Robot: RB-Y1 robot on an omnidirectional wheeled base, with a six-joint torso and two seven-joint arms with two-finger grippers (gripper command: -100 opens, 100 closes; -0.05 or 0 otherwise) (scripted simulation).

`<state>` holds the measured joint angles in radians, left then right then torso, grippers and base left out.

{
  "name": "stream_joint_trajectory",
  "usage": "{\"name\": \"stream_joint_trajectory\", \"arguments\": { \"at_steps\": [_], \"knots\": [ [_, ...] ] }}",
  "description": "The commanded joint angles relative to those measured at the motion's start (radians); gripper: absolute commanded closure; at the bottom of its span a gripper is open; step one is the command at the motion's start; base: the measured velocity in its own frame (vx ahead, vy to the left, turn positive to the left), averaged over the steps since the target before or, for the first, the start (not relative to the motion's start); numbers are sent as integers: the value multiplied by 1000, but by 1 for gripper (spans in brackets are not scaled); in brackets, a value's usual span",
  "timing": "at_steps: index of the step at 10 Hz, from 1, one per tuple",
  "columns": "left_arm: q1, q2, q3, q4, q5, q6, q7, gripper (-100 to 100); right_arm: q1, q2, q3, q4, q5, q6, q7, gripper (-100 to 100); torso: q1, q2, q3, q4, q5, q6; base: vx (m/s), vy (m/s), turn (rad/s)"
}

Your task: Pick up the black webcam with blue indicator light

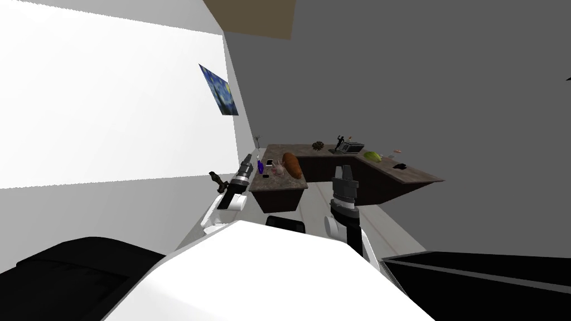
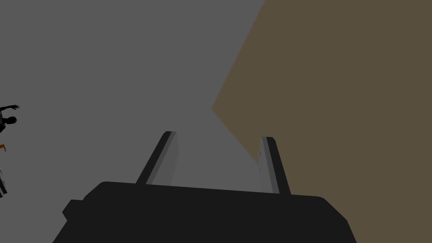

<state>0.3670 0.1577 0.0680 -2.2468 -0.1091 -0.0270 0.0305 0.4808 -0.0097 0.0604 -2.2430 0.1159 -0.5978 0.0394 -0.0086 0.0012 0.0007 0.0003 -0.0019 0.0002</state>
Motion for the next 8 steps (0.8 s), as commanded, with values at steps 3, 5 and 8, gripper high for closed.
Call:
{"name": "stream_joint_trajectory", "arguments": {
  "at_steps": [3,5,8],
  "knots": [
    [-11,-1,-4,4,-10,81,1,-100,0,0,0,0,0,0,0,0,2,0,0,0,0,0,-10,-92,-52],
    [-21,1,-4,10,-14,124,2,-100,0,0,0,0,0,0,0,0,3,1,1,0,1,0,-23,-81,-63],
    [-42,5,-3,22,-20,212,3,-100,0,0,0,0,0,0,0,0,2,1,0,0,0,0,-15,-92,-85]
  ]
}}
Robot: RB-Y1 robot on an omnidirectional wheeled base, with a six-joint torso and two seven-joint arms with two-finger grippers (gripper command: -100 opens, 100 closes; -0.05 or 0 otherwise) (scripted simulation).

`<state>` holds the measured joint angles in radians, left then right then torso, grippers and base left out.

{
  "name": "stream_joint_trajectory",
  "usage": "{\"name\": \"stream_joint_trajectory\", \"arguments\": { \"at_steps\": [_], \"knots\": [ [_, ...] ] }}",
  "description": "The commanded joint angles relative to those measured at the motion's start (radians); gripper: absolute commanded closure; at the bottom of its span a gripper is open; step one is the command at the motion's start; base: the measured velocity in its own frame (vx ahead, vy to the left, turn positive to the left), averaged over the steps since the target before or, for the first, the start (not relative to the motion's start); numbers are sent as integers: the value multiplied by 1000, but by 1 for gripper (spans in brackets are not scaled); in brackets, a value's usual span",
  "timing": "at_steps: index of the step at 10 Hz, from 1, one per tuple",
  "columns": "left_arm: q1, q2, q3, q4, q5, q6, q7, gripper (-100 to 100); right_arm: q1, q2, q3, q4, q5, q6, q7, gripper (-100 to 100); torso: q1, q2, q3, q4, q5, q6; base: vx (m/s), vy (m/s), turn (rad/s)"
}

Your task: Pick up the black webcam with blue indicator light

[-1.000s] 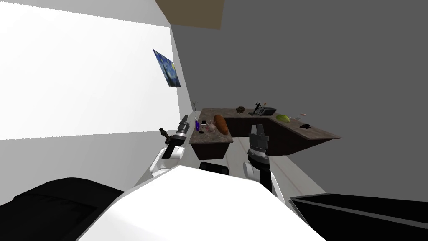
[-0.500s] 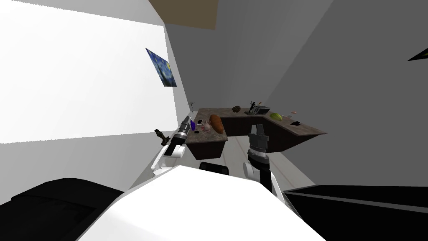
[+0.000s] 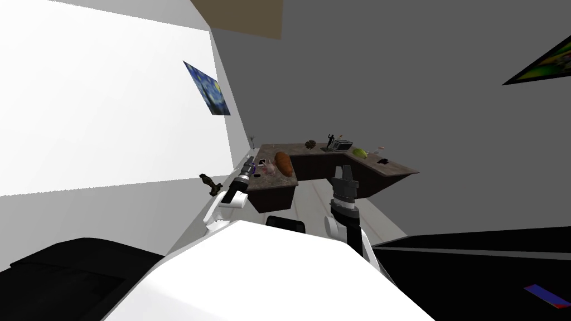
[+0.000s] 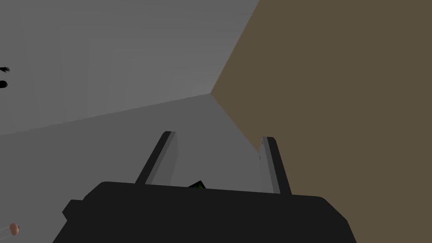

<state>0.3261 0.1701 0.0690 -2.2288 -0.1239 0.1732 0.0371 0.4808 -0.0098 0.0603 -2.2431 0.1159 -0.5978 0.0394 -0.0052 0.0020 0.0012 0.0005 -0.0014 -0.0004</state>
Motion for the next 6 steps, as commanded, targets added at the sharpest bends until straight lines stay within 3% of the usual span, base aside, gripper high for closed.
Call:
{"name": "stream_joint_trajectory", "arguments": {
  "at_steps": [1,5,6],
  "knots": [
    [-12,-4,-4,11,-7,50,-4,-100,0,0,0,0,0,0,0,0,0,0,0,0,0,0,-11,-76,-65],
    [-34,3,-3,26,-7,145,-6,-100,0,0,0,0,0,0,0,0,2,0,0,0,1,0,-14,-54,-65],
    [-45,8,-2,34,-5,187,-9,-100,0,0,0,0,0,0,0,0,4,0,0,0,1,0,-7,-24,-58]
  ]
}}
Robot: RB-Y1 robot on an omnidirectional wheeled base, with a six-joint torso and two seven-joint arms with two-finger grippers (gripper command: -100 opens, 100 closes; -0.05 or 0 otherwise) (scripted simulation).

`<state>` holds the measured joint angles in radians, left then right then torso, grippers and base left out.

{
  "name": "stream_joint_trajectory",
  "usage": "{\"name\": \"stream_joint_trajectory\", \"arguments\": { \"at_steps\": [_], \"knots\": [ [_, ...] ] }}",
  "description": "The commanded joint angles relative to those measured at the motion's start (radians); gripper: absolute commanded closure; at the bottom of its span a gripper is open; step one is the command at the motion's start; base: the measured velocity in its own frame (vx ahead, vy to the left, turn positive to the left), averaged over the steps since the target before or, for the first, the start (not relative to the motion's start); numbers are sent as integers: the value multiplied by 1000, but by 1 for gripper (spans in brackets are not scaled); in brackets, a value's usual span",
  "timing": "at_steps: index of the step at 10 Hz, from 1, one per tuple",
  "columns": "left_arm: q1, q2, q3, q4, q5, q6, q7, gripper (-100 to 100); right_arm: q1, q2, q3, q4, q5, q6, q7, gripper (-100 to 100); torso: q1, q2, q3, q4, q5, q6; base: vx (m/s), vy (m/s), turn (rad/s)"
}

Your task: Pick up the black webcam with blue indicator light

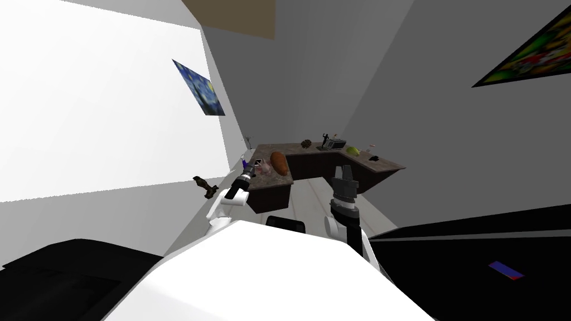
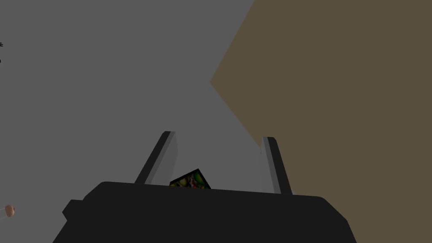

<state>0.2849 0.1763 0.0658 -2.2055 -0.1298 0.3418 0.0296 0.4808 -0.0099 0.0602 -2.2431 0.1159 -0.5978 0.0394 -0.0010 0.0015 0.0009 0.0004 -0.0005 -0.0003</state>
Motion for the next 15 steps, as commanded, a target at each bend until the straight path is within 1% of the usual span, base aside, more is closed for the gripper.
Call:
{"name": "stream_joint_trajectory", "arguments": {
  "at_steps": [1,2,3,4,5,6,7,8,9,10,11,12,15],
  "knots": [
    [-15,8,2,18,4,50,-4,-100,0,0,0,0,0,0,0,0,0,0,0,0,0,0,-13,-30,-91],
    [-15,8,2,18,4,63,-4,-100,0,0,0,0,0,0,0,0,0,0,0,0,0,0,-10,-23,-41],
    [-26,15,3,27,8,102,-8,-100,0,0,0,0,0,0,0,0,0,0,0,0,0,0,-10,-15,-48],
    [-36,22,4,36,13,130,-13,-100,0,0,0,0,0,0,0,0,1,0,0,0,0,0,-14,-6,-97],
    [-36,22,4,36,13,148,-13,-100,0,0,0,0,0,0,0,0,1,0,0,0,0,0,-10,4,-36],
    [-47,29,5,45,19,182,-18,-100,0,0,0,0,0,0,0,0,2,0,0,0,0,0,-10,15,-39],
    [-47,29,5,45,19,189,-18,-100,0,0,0,0,0,0,0,0,3,0,0,0,1,0,-7,19,-27],
    [-57,37,6,54,26,227,-23,-100,0,0,0,0,0,0,0,0,3,0,0,0,1,0,-4,26,-49],
    [-67,44,8,63,34,253,-29,-100,0,0,0,0,0,0,0,0,4,0,0,0,1,0,-9,44,-59],
    [-67,44,8,63,34,267,-29,-100,0,0,0,0,0,0,0,0,5,0,0,0,1,0,-12,36,-24],
    [-77,52,9,73,42,299,-35,-100,0,0,0,0,0,0,0,0,4,0,0,0,1,0,-11,40,-38],
    [-77,52,9,73,42,304,-35,-100,0,0,0,0,0,0,0,0,5,0,0,0,1,0,-4,35,-23],
    [-102,75,13,102,70,397,-55,-100,0,0,0,0,0,0,0,0,7,0,0,0,1,0,-3,69,-42]
  ]
}}
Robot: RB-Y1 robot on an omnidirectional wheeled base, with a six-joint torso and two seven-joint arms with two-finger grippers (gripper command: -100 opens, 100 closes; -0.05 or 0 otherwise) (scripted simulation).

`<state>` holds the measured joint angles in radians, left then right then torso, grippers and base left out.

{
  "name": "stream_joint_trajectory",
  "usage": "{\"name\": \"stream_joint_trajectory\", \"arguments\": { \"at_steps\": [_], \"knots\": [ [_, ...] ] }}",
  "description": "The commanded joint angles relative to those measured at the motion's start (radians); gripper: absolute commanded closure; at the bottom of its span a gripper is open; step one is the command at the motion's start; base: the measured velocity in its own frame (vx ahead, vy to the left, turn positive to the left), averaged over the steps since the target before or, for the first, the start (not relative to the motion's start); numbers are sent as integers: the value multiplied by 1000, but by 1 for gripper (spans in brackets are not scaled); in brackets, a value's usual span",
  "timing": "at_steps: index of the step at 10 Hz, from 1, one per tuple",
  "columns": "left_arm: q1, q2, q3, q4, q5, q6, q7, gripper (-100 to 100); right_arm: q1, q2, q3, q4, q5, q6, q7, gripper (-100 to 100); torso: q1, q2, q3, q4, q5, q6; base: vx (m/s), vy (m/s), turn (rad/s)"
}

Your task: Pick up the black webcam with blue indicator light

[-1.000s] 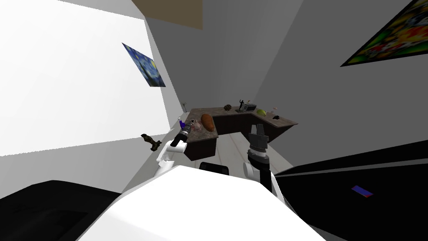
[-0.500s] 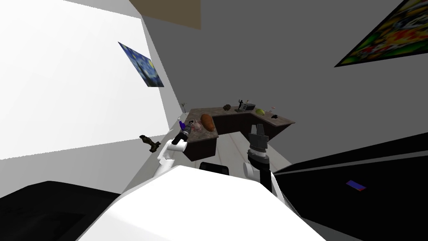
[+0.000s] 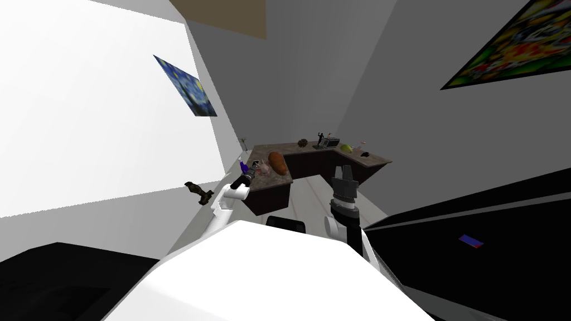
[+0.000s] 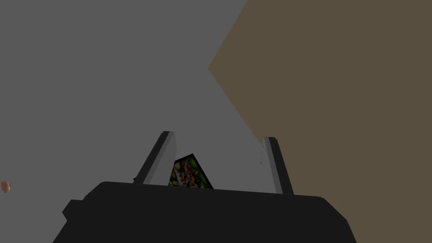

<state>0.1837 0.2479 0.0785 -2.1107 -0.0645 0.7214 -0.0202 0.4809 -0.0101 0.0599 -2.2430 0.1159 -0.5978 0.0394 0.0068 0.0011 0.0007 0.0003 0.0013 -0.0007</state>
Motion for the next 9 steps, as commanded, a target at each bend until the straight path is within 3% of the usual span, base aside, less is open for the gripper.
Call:
{"name": "stream_joint_trajectory", "arguments": {
  "at_steps": [1,9],
  "knots": [
    [-1,3,0,7,5,28,-5,-100,0,0,0,0,0,0,0,0,0,0,0,0,0,0,3,72,-21],
    [-28,65,2,78,64,217,-43,-100,0,0,0,0,0,0,0,0,1,-1,-1,0,0,0,6,80,-32]
  ]
}}
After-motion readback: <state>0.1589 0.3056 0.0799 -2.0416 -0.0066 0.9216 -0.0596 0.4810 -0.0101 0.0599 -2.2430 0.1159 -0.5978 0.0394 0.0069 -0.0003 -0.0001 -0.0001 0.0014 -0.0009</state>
